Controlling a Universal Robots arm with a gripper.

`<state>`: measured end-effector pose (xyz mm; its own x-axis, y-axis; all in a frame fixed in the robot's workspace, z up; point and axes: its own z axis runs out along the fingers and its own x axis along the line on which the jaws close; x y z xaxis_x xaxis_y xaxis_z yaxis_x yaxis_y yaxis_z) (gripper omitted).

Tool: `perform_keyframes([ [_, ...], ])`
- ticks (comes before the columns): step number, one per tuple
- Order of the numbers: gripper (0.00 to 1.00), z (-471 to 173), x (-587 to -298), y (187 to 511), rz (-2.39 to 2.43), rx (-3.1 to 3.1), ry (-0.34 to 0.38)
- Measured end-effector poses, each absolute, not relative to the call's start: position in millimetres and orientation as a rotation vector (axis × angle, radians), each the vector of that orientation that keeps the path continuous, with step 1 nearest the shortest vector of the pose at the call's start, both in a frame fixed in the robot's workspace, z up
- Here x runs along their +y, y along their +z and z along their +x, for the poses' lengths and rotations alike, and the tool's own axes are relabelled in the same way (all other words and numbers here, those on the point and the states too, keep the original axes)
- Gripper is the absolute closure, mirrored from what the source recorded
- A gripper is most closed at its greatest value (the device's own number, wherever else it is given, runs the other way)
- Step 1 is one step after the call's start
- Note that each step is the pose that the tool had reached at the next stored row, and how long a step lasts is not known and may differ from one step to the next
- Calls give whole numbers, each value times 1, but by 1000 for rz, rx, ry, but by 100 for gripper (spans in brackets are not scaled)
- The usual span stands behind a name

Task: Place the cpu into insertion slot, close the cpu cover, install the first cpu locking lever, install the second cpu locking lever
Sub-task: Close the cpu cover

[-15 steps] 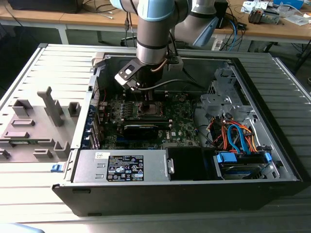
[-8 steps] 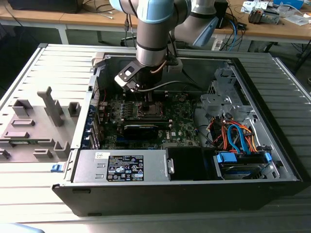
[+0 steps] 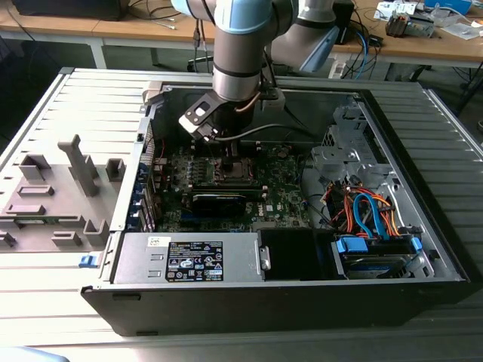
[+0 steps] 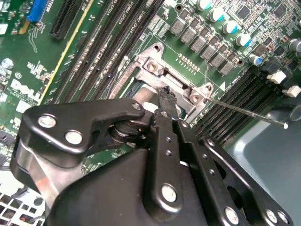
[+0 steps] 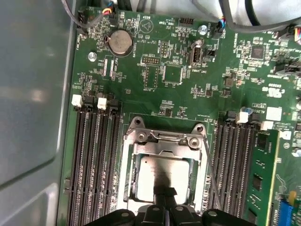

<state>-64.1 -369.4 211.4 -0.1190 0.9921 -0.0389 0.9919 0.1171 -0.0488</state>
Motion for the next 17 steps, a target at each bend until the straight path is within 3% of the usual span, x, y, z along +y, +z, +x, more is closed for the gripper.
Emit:
perform_keyframes([
  [17,89,-52,-370,232,-2069,-2332,79],
])
